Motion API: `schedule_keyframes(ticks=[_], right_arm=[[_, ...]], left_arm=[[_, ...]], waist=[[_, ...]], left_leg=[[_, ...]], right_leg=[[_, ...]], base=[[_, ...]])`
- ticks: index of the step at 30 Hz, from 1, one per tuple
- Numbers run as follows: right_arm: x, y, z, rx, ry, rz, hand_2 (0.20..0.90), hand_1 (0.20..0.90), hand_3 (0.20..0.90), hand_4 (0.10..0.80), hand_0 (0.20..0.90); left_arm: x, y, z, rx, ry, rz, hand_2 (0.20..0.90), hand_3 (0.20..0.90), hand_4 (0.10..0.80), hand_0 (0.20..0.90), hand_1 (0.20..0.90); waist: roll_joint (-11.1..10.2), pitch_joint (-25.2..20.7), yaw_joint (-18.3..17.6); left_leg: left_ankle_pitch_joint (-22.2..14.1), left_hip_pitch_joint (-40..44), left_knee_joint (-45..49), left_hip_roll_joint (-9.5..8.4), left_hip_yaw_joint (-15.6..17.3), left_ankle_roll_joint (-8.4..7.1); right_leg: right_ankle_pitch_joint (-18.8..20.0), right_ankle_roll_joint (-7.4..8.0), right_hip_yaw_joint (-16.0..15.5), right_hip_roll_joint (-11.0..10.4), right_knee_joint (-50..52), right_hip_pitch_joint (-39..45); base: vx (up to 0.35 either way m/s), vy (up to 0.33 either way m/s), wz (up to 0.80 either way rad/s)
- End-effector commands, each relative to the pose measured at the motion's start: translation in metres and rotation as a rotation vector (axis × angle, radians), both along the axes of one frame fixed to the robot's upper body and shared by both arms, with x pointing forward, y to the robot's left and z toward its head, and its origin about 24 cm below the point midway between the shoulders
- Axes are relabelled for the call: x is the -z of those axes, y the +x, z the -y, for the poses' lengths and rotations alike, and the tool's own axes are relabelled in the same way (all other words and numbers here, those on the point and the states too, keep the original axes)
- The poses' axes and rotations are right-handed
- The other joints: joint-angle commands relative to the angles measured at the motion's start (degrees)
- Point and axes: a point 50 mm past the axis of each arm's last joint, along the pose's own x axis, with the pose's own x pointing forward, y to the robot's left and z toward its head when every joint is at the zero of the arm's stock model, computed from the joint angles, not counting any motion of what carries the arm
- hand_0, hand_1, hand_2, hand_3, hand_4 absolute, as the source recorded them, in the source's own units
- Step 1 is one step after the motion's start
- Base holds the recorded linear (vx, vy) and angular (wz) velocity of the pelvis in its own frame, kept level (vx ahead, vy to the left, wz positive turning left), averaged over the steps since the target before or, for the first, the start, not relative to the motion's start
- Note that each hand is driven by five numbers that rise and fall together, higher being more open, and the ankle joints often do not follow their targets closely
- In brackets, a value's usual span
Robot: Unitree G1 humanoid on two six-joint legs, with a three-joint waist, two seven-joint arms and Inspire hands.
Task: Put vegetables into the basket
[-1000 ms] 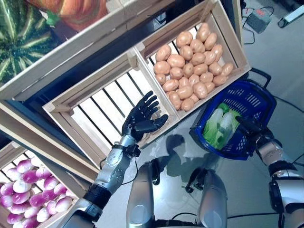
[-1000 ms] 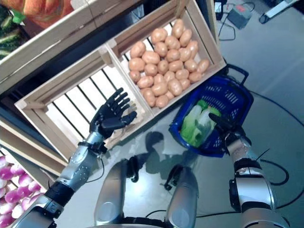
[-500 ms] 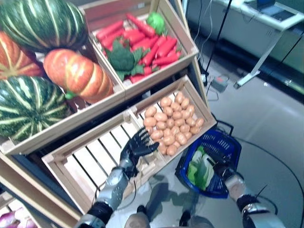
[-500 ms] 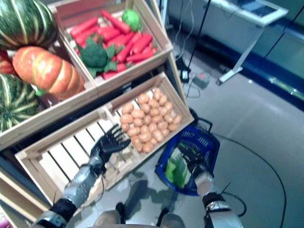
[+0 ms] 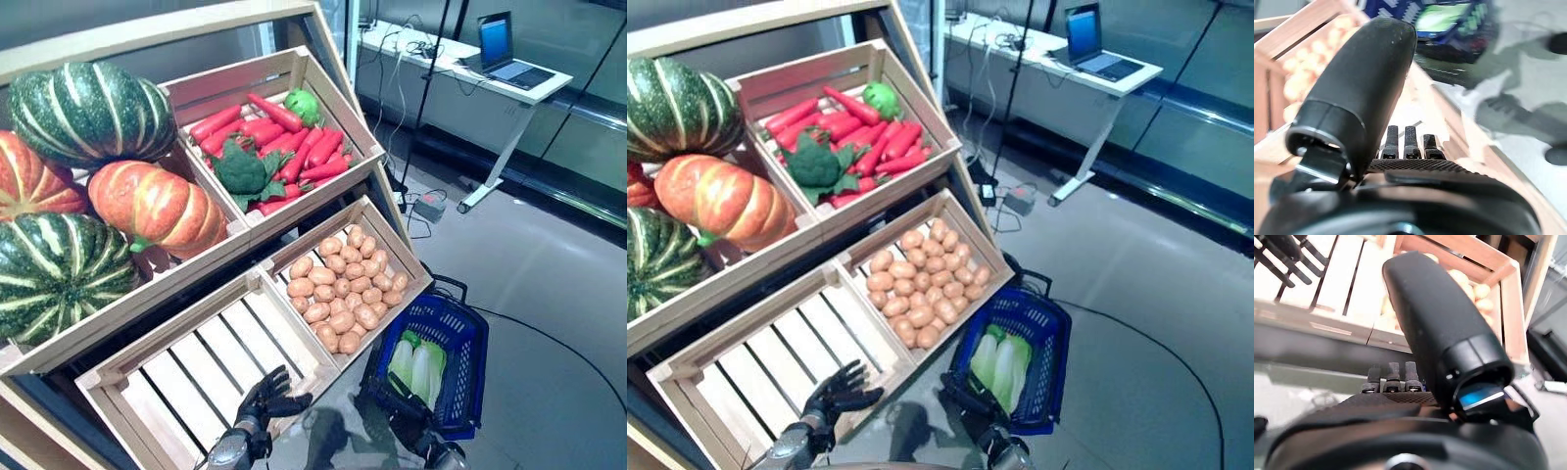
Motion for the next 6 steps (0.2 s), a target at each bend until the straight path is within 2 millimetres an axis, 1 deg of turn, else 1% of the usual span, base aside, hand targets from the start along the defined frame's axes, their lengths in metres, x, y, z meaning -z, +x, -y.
schedule_keyframes(ticks=[1,4,6], right_arm=[[-0.0109,0.0280,0.0092,-0.078,-0.135,0.126,0.900,0.900,0.900,0.800,0.900],[-0.0100,0.0307,0.0067,-0.154,-0.236,0.103,0.900,0.900,0.900,0.800,0.900],[-0.0093,0.0330,0.0054,-0.207,-0.281,0.093,0.900,0.900,0.900,0.800,0.900]], left_arm=[[-0.0057,0.0227,0.0110,0.039,-0.036,0.077,0.900,0.900,0.800,0.900,0.900],[0.0000,0.0158,0.0113,0.028,-0.017,0.026,0.900,0.900,0.800,0.900,0.900],[0.0015,0.0145,0.0121,0.043,0.010,0.019,0.900,0.900,0.800,0.900,0.900]], waist=[[1.10,1.22,-1.41],[1.25,1.18,-1.14],[1.35,1.07,-0.73]], left_leg=[[-3.66,-0.33,-0.14,-2.54,-0.60,1.56],[-3.67,-0.14,-0.14,-2.73,-1.13,1.58],[-3.77,0.12,-0.14,-2.85,-1.60,1.59]], right_leg=[[2.09,-3.99,1.58,2.90,-3.93,0.45],[1.81,-4.05,1.40,2.82,-3.92,0.84],[1.55,-4.12,1.18,2.77,-3.91,1.27]], base=[[0.013,0.013,-0.05],[0.000,0.000,0.00],[0.000,0.000,0.00]])
